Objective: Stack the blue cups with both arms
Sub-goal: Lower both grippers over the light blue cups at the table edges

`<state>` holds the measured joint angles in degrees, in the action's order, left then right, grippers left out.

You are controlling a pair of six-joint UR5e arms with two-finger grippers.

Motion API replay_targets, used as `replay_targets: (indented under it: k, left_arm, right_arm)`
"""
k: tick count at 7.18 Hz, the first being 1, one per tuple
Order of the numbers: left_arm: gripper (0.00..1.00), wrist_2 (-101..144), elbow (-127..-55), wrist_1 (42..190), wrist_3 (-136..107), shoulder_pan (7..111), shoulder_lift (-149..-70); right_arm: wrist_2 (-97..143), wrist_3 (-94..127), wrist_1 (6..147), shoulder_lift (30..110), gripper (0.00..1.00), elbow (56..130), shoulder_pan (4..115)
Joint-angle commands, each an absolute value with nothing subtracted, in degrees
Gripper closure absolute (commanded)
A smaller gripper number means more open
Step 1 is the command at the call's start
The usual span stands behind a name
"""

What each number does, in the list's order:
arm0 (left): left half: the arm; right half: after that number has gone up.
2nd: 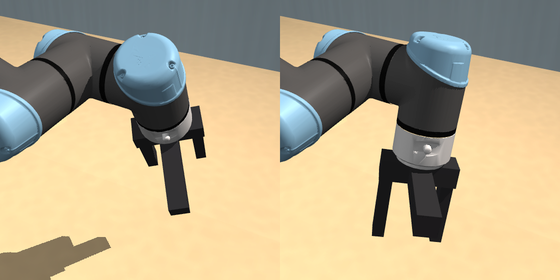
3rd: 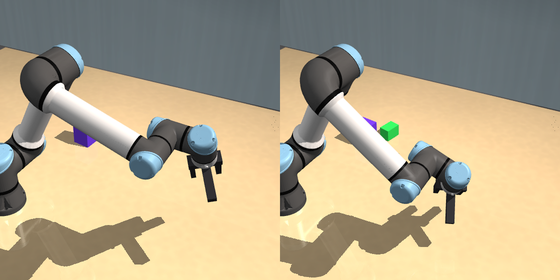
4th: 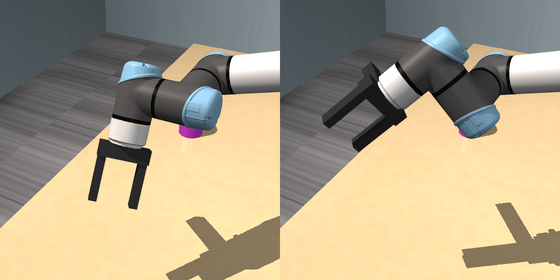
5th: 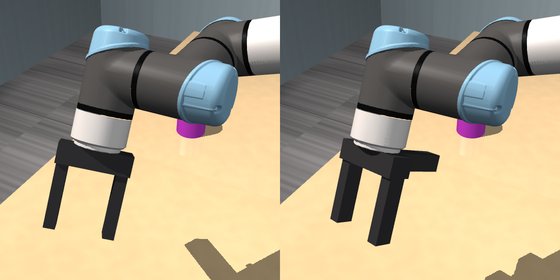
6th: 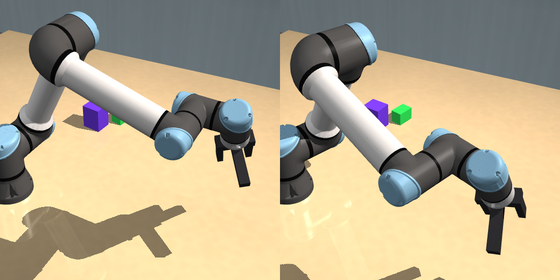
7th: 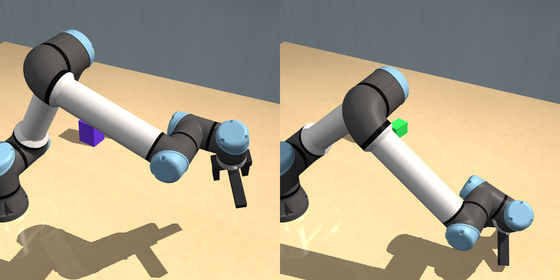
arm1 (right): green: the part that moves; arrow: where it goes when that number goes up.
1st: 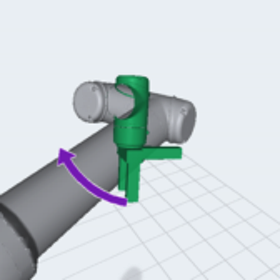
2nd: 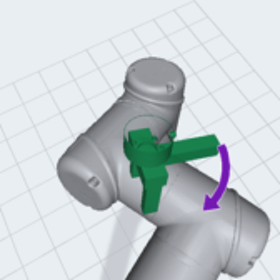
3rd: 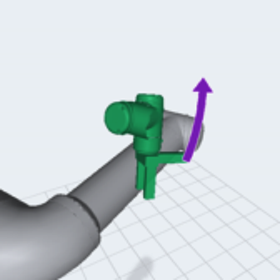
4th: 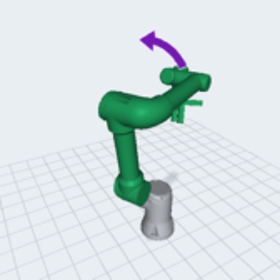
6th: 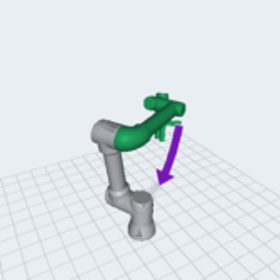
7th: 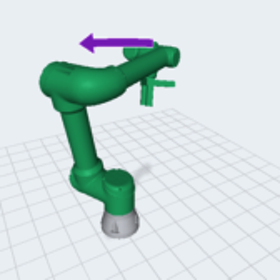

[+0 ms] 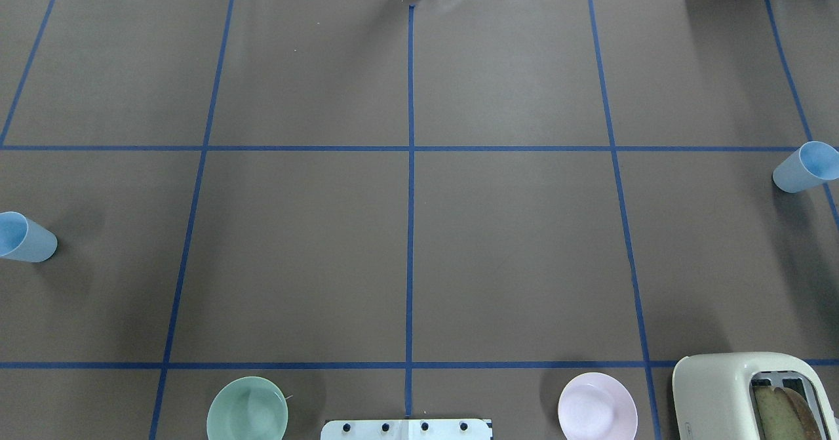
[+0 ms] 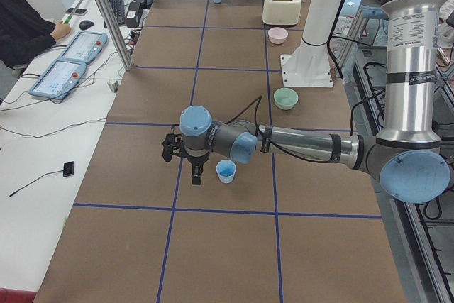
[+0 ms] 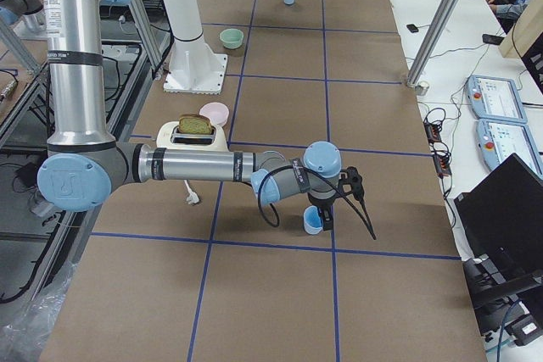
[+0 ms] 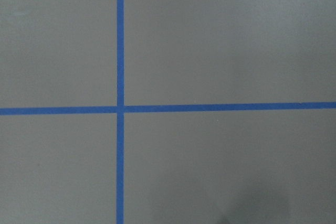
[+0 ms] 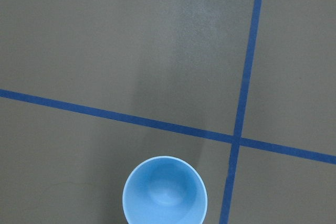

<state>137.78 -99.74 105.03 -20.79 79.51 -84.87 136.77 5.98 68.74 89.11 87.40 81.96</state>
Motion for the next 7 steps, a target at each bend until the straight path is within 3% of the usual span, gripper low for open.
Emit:
replay_targets:
  k: [1,5,7]
  left_arm:
    - [0.01,137.55,-100.55,113.16,-26.78,75.95,-79.56]
    - [0.02,132.98,-97.93,121.89,-30.76,70.84,-76.55]
    - [0.02,132.98,-95.98,125.23,-33.11,69.10,-76.73]
  right_arm:
    - [137.29,2.55,68.82,88.86,0.01,85.96,81.91]
    - [137.20,-0.44,68.99,88.33,0.01,85.96,80.51]
    - [137.20,-0.88,68.82,85.62,0.01,82.03,80.07]
